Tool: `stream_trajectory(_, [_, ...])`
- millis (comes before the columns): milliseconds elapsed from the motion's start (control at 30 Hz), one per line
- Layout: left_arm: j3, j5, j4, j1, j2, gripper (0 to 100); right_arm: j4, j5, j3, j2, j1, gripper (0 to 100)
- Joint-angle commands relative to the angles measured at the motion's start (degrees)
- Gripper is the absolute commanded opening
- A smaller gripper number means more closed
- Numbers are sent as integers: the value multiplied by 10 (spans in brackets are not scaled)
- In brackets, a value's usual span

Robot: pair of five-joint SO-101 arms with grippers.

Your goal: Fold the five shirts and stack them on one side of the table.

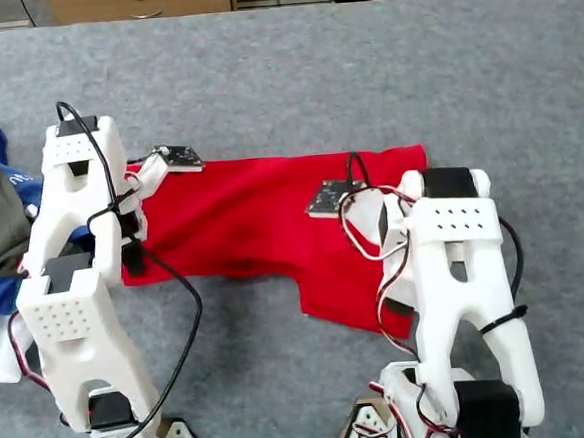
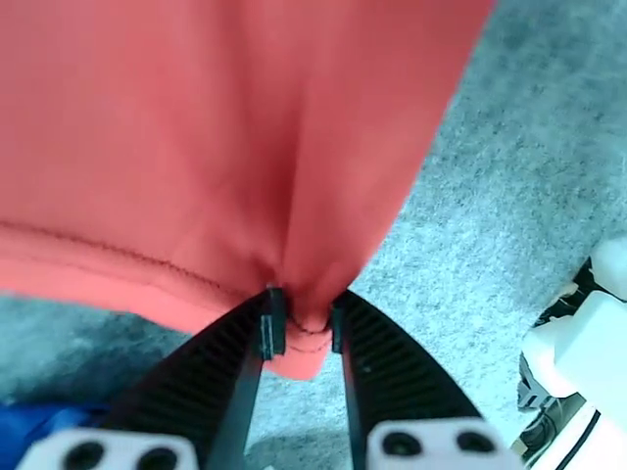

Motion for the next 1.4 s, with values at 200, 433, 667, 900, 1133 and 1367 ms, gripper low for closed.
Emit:
stream_trajectory(200, [-78,-2,9,-8,-3,94,7,-7,-95,-14,-5,249])
stream_trajectory(433, [-76,-2,9,-12,-9,94,-56,-8,-135,-10,-6,249])
stream_trajectory(667, [-122,30,10,-32,-29,201,-66,-8,-131,-10,-6,249])
stream_trajectory(900, [-89,40,10,-28,-164,209,-142,-69,-107,-10,-7,249])
stream_trajectory(1133, [-74,168,-47,-9,-213,164,-266,-165,-59,-10,-9,249])
stream_trajectory(1367, [-12,472,-286,16,-115,20,-425,-213,-22,17,-22,76])
